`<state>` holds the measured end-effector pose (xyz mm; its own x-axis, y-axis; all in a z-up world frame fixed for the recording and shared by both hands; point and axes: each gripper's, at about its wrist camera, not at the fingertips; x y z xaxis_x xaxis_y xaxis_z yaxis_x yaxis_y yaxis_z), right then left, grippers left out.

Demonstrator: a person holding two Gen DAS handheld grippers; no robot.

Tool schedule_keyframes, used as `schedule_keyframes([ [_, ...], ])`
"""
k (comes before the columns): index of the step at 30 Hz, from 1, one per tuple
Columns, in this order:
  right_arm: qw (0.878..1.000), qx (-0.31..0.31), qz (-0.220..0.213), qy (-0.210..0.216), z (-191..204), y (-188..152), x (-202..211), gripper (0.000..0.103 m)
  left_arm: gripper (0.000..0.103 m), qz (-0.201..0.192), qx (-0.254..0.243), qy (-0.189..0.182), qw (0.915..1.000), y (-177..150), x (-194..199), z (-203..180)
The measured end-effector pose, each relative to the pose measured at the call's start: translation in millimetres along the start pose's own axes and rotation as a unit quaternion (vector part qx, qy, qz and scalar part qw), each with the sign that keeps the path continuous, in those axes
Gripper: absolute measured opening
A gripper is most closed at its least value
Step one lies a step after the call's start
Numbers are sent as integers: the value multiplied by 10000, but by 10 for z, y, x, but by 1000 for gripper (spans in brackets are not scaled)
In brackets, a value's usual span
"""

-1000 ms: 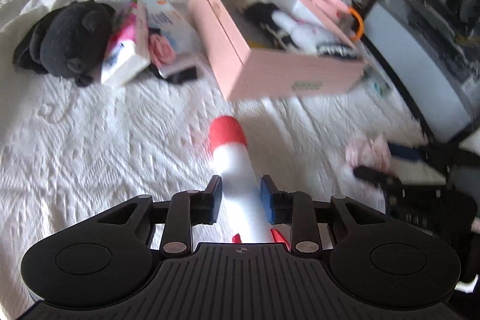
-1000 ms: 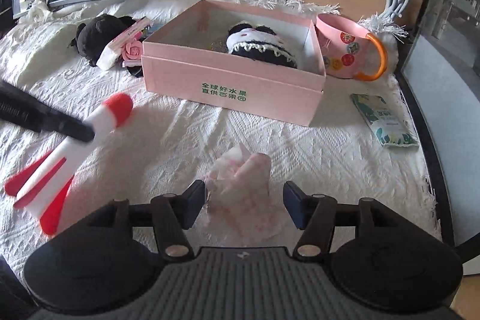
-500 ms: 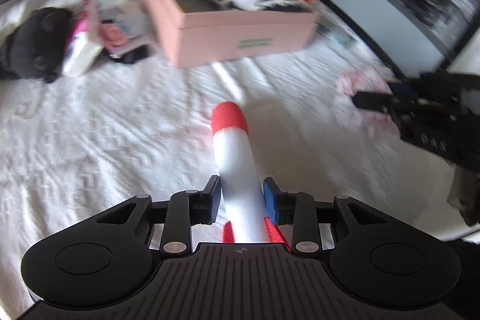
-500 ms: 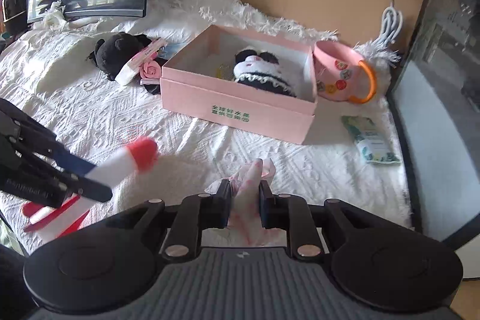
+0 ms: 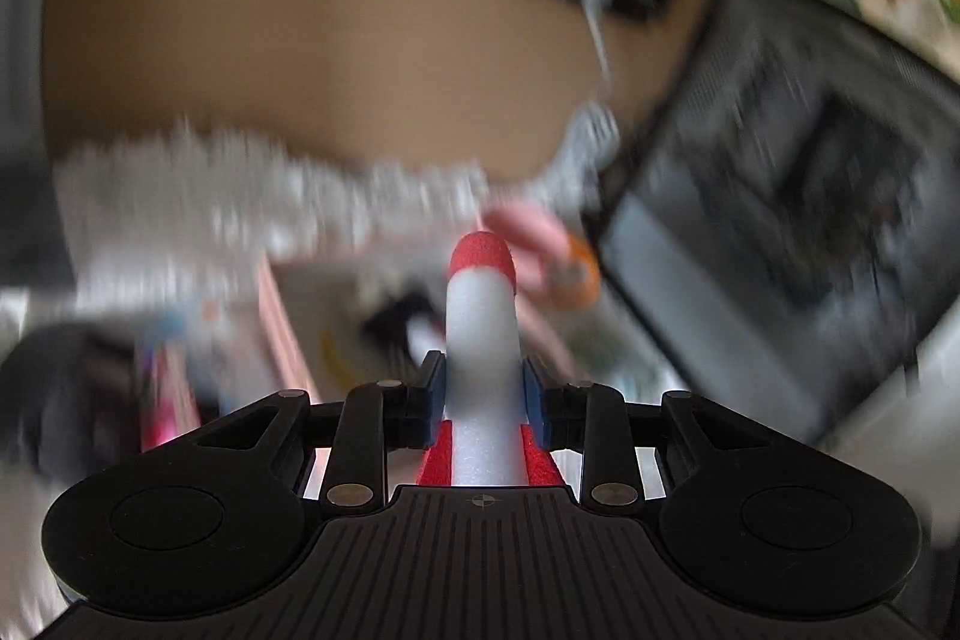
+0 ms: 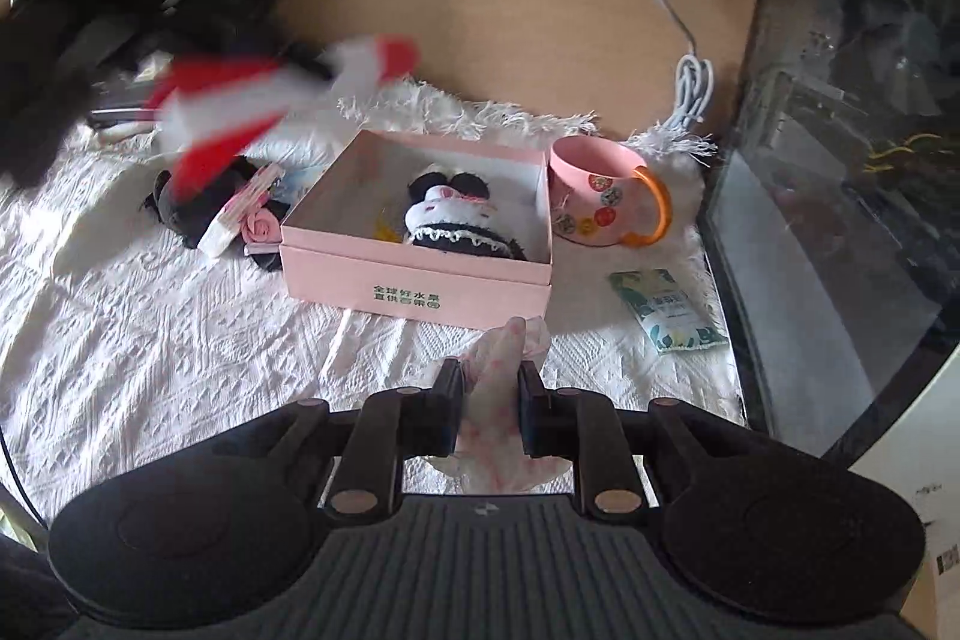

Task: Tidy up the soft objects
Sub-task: 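Carry the rocket toy into the pink box with the left gripper while the right holds the cloth, then lower the pink checked cloth into the box and open the right gripper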

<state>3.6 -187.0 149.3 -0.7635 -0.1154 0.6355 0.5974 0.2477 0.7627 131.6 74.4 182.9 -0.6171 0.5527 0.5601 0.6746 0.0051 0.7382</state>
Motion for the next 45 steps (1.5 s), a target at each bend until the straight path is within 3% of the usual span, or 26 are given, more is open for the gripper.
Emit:
schedule_keyframes([
  [3, 9999, -75, -39, -80, 9, -21, 36, 19, 32, -324, 300, 18, 9990, 323, -272, 142],
  [5, 9998, -121, -49, -171, 3, -34, 61, 19, 31, -397, 548, 12, 9977, 355, -522, 271],
  [8, 9993, -223, 14, -297, -35, -94, 98, 19, 31, -2, 1095, 311, 9935, 165, -924, 480],
  [10, 9987, -266, 92, -417, -73, -144, 95, 19, 31, 282, 1172, 522, 9913, -19, -1081, 579],
  [12, 9979, -301, 175, -539, -111, -180, 75, 19, 32, 317, 1122, 699, 9907, -135, -1146, 632],
  [14, 9974, -306, 237, -602, -148, -190, 49, 19, 31, 34, 1230, 735, 9897, -171, -1063, 681],
  [17, 9976, -216, 240, -616, -170, -145, -2, 19, 31, -647, 1512, 484, 9852, -142, -722, 725],
  [19, 9986, -149, 168, -488, -183, -24, -56, 19, 31, -826, 1486, 368, 9847, -138, -502, 718],
  [23, 9997, -51, -217, -21, -195, 479, -204, 19, 32, -716, 1187, 297, 9899, -313, -153, 611],
  [28, 9954, -175, -386, 854, -52, 1372, -780, 19, 32, -358, 1227, 275, 9914, -847, 100, 531],
  [33, 9877, -351, 341, 1486, 371, 1966, -1794, 19, 32, -101, 1636, 404, 9856, -1378, 348, 564],
  [39, 9796, 149, 1699, 1062, 962, 1900, -2880, 18, 31, -116, 1961, 1094, 9744, -1726, 761, 788],
  [41, 9761, 262, 1896, 1033, 1048, 1844, -3036, 21, 31, -177, 2209, 1239, 9672, -1803, 854, 896],
  [43, 9747, 284, 1967, 1018, 1102, 1801, -3078, 29, 31, -198, 2324, 1366, 9628, -1856, 895, 962],
  [45, 9749, 272, 1940, 1054, 1096, 1794, -3035, 49, 31, -181, 2390, 1414, 9605, -1878, 898, 1008],
])
Point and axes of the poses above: each gripper's, at about its wrist camera, not at the fingertips, and x roughly against the way its jaws point, z to its left, y to its top, and after that the axes turned 6 degrees about -y, right-handed
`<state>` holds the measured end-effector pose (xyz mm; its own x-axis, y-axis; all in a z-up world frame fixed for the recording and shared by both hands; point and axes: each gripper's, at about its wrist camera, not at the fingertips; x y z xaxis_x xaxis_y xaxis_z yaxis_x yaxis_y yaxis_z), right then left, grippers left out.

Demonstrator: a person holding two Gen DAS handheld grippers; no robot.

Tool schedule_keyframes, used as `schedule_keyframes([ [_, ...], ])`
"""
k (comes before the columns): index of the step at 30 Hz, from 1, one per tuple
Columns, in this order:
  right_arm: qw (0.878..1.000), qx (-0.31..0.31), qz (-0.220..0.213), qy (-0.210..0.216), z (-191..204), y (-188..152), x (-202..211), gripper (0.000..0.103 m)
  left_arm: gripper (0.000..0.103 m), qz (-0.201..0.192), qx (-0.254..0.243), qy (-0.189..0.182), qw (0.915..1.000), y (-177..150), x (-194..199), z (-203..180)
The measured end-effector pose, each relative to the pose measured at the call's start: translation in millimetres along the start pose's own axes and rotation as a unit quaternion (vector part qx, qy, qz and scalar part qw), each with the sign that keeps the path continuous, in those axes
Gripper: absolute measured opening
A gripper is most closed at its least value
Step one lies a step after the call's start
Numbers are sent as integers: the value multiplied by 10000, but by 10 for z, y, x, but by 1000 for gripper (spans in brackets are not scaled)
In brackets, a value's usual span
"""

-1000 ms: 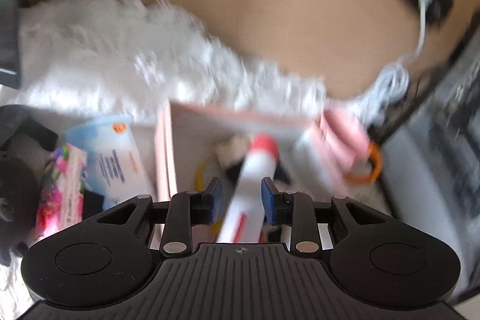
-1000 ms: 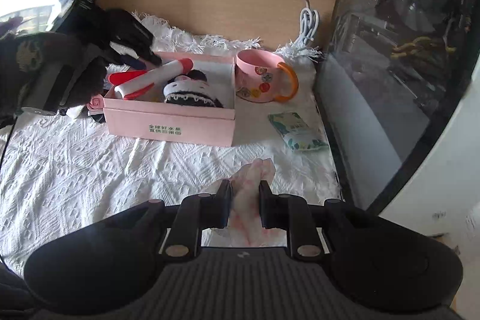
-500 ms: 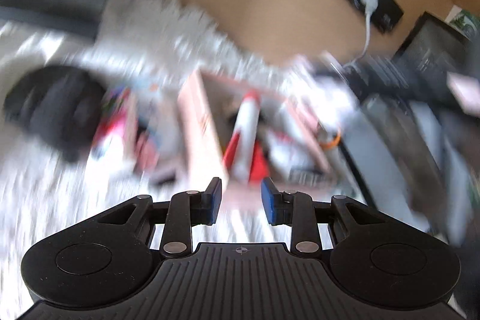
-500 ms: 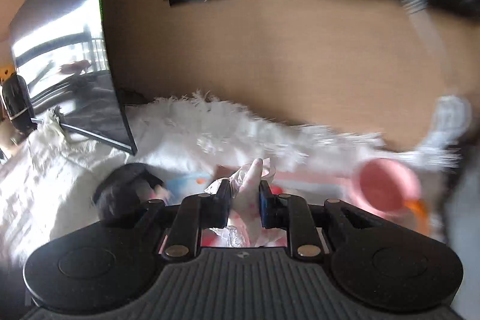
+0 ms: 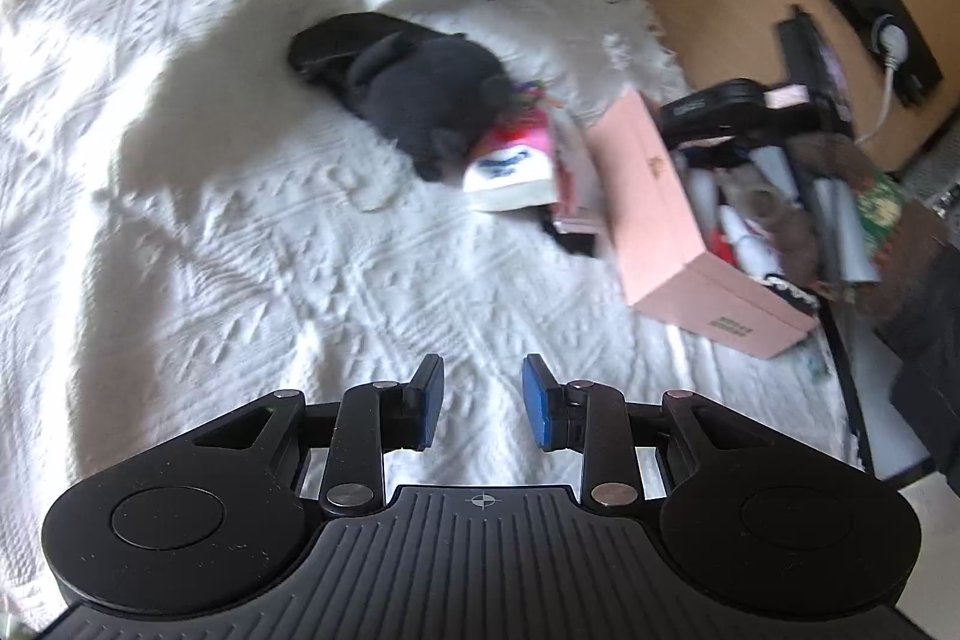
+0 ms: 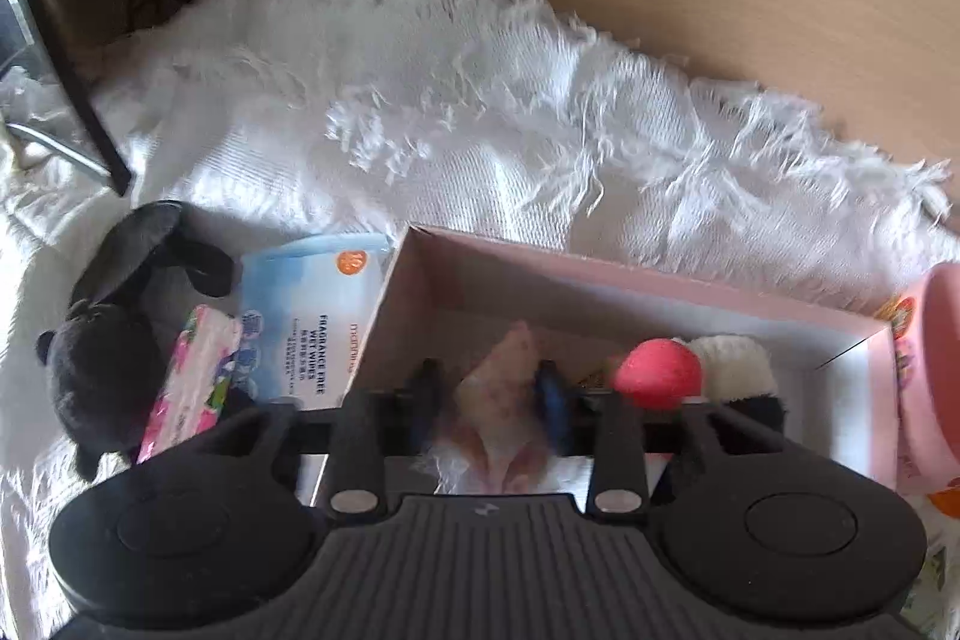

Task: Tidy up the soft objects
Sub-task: 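Lower the pink checked cloth into the box and open the right gripper, then grasp the pink Kleenex tissue pack with the right gripper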

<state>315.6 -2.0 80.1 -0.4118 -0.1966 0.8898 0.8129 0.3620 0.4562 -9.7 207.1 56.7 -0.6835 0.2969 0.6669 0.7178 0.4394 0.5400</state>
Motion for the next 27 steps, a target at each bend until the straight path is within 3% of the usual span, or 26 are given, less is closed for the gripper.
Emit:
schedule_keyframes([
  [3, 9995, 111, -299, 29, -24, -51, 203, 65, 31, 67, -7, 38, 10000, 12, -63, 31],
  [7, 9951, 163, -964, 172, -90, -172, 697, 76, 31, 133, 15, -10, 9999, 27, -155, 2],
  [11, 9887, 253, -1475, -25, -50, -334, 1053, 89, 31, 103, -91, -36, 9999, 33, -162, -71],
  [14, 9829, 489, -1771, 129, 44, -458, 1244, 89, 32, 1, -135, -28, 9999, 33, -115, -92],
  [16, 9762, 1007, -1886, 364, 249, -574, 1295, 89, 31, -61, -123, -19, 9999, 23, -76, -81],
  [21, 9591, 2208, -1751, 272, 915, -742, 1098, 86, 31, -128, 22, -24, 9999, -35, 11, 26],
  [24, 9657, 2110, -1491, 273, 1219, -692, 858, 81, 32, -172, 145, -12, 9997, -85, 80, 137],
  [27, 9728, 1851, -1388, -77, 1429, -595, 630, 81, 31, -183, 271, 75, 9994, -115, 144, 263],
])
Point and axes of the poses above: each gripper's, at about its wrist camera, not at the fingertips, and x roughly against the way its jaws point, z to its left, y to its top, and after that the axes turned 6 degrees about -y, right-handed
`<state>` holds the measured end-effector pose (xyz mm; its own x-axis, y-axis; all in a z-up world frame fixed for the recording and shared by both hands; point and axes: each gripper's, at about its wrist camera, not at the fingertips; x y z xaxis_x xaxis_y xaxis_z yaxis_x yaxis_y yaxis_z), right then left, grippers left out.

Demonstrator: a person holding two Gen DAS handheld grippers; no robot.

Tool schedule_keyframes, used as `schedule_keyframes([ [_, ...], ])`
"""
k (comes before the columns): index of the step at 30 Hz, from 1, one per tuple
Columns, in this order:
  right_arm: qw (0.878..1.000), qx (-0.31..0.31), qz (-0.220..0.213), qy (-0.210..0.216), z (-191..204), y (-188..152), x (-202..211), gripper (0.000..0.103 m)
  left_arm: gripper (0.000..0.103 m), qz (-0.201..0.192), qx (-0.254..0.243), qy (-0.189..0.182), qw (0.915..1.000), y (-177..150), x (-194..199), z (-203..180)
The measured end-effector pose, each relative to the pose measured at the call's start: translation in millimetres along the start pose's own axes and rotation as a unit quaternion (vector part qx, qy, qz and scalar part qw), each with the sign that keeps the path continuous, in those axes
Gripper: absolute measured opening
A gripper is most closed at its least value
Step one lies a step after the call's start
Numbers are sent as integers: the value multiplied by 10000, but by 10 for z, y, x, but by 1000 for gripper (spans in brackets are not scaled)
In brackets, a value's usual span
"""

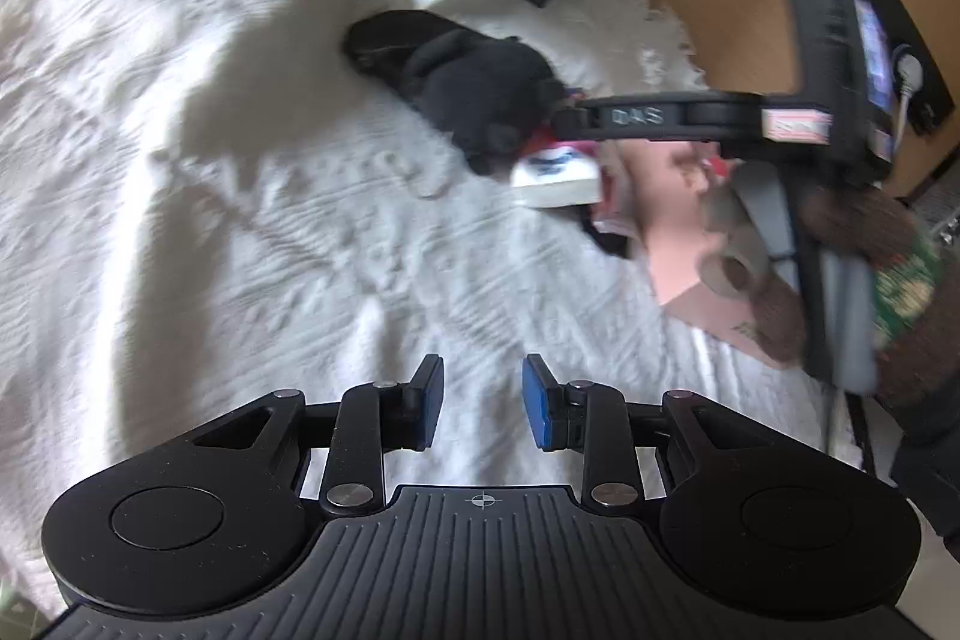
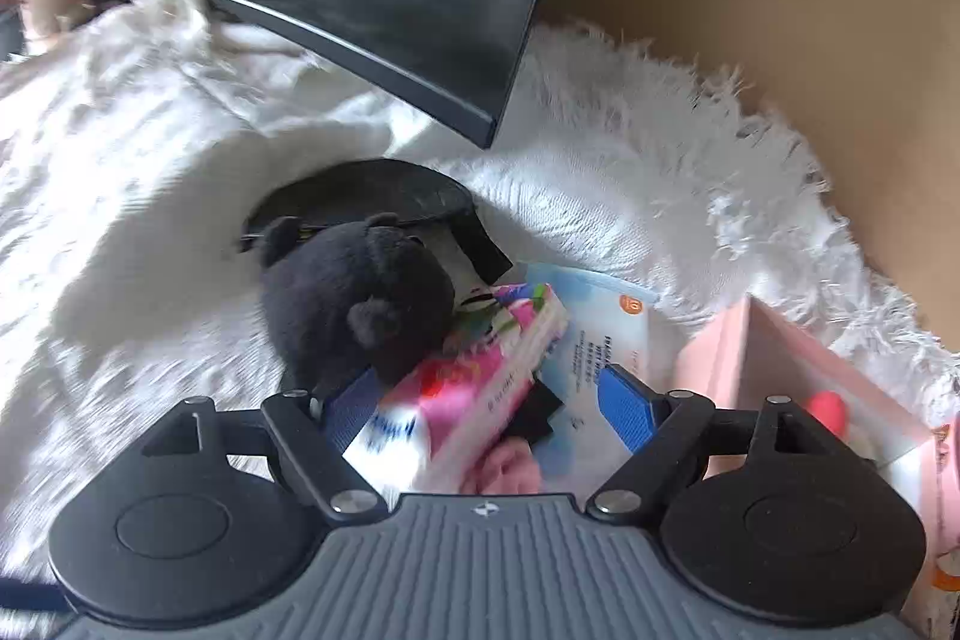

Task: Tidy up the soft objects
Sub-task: 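Grasp the pink Kleenex tissue pack with the right gripper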

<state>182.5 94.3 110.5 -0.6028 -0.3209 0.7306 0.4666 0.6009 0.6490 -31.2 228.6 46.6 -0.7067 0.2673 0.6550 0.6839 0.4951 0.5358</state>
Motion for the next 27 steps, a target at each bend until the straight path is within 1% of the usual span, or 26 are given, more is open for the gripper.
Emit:
schedule_keyframes([
  [2, 9998, -48, 129, -149, 76, 53, -192, 81, 31, -50, 62, 90, 9999, 4, 58, 74],
  [3, 9996, -30, 211, -163, 122, 59, -270, 77, 31, -83, 106, 110, 9998, 11, 86, 114],
  [4, 9993, -2, 308, -192, 155, 67, -354, 72, 31, -116, 144, 129, 9997, 20, 114, 148],
  [5, 9991, 18, 358, -239, 180, 66, -408, 55, 31, -144, 171, 154, 9996, 30, 137, 173],
  [6, 9989, 42, 393, -240, 199, 49, -432, 50, 31, -164, 190, 180, 9995, 38, 152, 191],
  [7, 9988, 63, 460, -138, 212, 32, -432, 43, 31, -174, 203, 197, 9995, 49, 159, 210],
  [8, 9988, 50, 485, -67, 234, 12, -410, 32, 31, -178, 211, 209, 9994, 57, 161, 225],
  [9, 9990, 33, 442, -72, 242, -9, -349, 27, 32, -173, 219, 213, 9994, 69, 156, 238],
  [11, 9995, 44, 315, 1, 263, -52, -156, 21, 32, -168, 212, 203, 9994, 88, 140, 242],
  [12, 9997, -5, 249, 75, 260, -87, -29, 21, 32, -161, 198, 195, 9995, 95, 129, 236],
  [15, 9982, -244, 186, 509, 214, -219, 322, 19, 32, -111, 134, 185, 9997, 101, 86, 219],
  [18, 9938, -562, 196, 944, 104, -472, 683, 19, 32, -27, 48, 192, 9998, 114, 10, 181],
  [20, 9905, -781, 278, 1096, 38, -677, 834, 19, 32, 14, -53, 179, 9998, 128, -38, 121],
  [24, 9866, -1175, 476, 1024, -139, -1143, 1077, 19, 32, 76, -384, 49, 9992, 154, -133, -56],
  [27, 9782, -1746, 668, 908, -373, -1492, 1180, 19, 32, 183, -652, -55, 9977, 174, -260, -210],
])
Point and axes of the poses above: each gripper's, at about its wrist camera, not at the fingertips, and x roughly against the way its jaws point, z to its left, y to its top, and after that the axes turned 6 degrees about -y, right-handed
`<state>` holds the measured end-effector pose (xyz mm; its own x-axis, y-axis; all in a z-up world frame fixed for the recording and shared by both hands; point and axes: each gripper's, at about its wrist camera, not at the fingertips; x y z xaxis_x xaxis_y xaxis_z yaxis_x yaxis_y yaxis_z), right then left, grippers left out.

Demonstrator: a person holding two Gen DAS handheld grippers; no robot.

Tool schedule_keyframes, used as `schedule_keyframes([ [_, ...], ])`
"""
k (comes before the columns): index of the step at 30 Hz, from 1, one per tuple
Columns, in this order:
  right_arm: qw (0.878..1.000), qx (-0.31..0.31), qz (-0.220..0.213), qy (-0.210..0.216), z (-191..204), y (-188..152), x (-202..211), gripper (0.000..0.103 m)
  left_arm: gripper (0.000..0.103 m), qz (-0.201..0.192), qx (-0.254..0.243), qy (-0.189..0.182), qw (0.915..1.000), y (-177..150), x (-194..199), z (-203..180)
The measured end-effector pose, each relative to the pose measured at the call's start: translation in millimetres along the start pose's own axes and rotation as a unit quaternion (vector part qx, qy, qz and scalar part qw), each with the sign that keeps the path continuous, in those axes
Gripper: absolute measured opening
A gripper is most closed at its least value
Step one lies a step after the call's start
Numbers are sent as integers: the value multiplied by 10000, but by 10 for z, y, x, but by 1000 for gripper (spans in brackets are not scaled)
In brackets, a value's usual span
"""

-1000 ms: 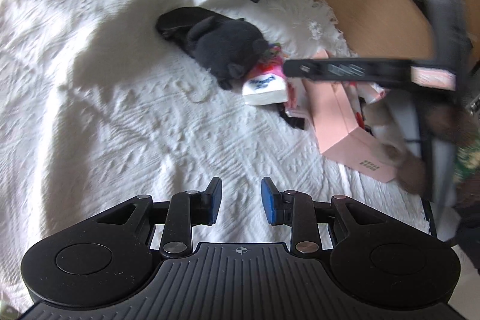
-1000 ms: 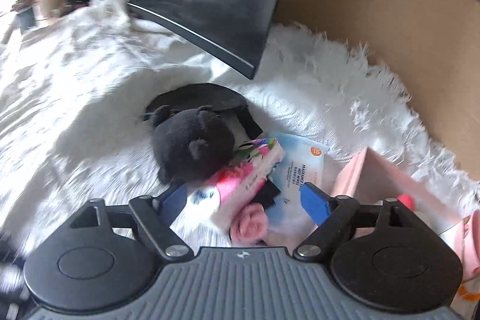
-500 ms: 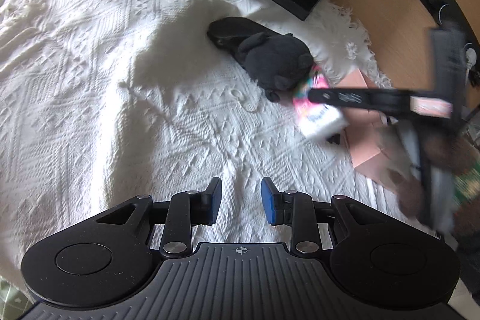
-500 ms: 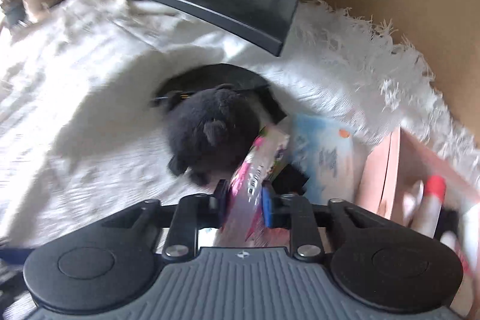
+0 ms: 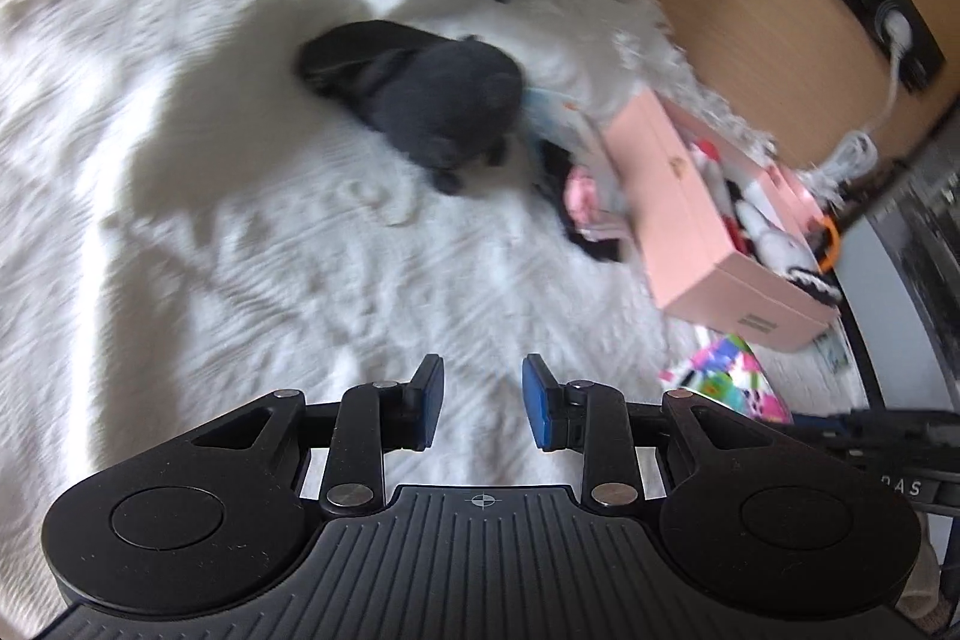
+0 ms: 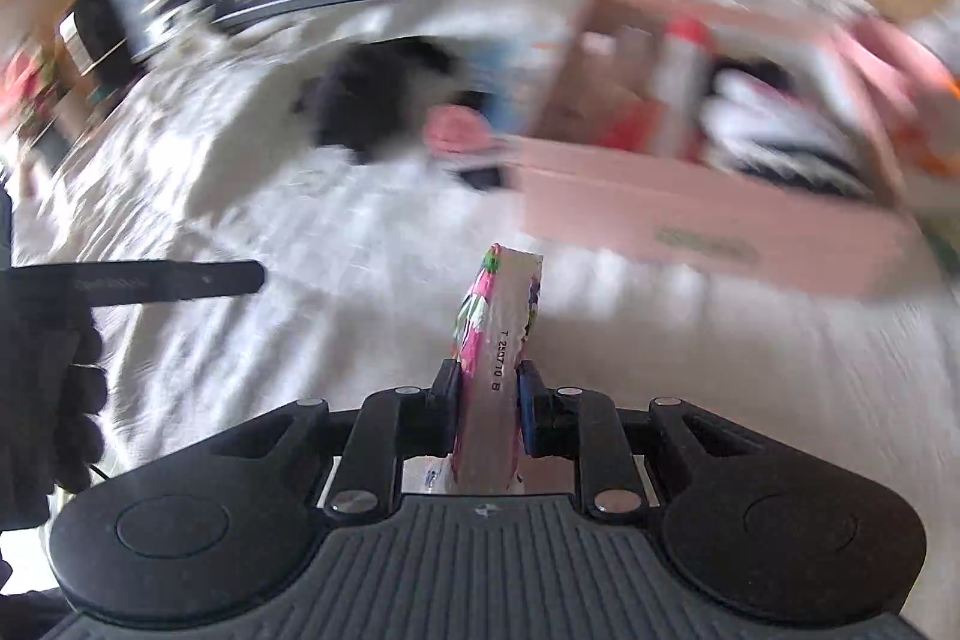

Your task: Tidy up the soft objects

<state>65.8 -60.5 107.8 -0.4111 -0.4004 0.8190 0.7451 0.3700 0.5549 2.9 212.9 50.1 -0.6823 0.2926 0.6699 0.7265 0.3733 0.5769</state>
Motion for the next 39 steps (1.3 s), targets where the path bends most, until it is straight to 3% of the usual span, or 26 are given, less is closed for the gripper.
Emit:
schedule_keyframes([
  [3, 9987, -451, -56, -246, -267, -198, 86, 23, 32, 53, -551, -141, 9984, 89, -144, -212],
  [6, 9953, -794, -220, -516, -475, -357, 195, 48, 32, 35, -1543, -273, 9876, 224, -303, -494],
  [10, 9893, -947, -499, -996, -575, -532, 344, 54, 32, 129, -3032, -269, 9525, 429, -555, -844],
  [13, 9874, -778, -599, -1244, -578, -639, 391, 54, 32, 349, -3784, -133, 9249, 532, -808, -1002],
  [15, 9849, -749, -615, -1434, -562, -707, 432, 54, 32, 602, -4093, -13, 9104, 578, -1011, -1050],
  [17, 9844, -800, -566, -1459, -562, -773, 443, 54, 32, 789, -4257, 66, 9014, 600, -1176, -1045],
  [25, 9777, -974, -471, -1802, -638, -958, 518, 55, 29, 1290, -4581, 36, 8795, 575, -1478, -1049],
  [27, 9769, -1011, -441, -1829, -654, -977, 514, 55, 28, 1275, -4525, 37, 8826, 586, -1480, -1041],
  [29, 9767, -1002, -434, -1845, -656, -985, 513, 55, 27, 1335, -4228, 11, 8963, 640, -1485, -1009],
  [32, 9774, -937, -466, -1835, -632, -979, 513, 55, 17, 1405, -3622, 124, 9214, 701, -1452, -912],
  [37, 9781, -763, -593, -1845, -578, -945, 516, 56, 15, 1096, -3153, -45, 9426, 551, -1118, -795],
  [39, 9789, -756, -620, -1797, -580, -929, 509, 62, 15, 1013, -2912, -99, 9512, 421, -949, -742],
])
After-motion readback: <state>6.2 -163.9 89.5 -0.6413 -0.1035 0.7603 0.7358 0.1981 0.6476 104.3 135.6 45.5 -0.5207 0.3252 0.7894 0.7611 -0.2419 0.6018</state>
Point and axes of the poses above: each gripper's, at about its wrist camera, not at the fingertips, and x roughly against the way its jaws point, z to its left, y to its top, and after that the axes turned 6 degrees about -y, right-handed
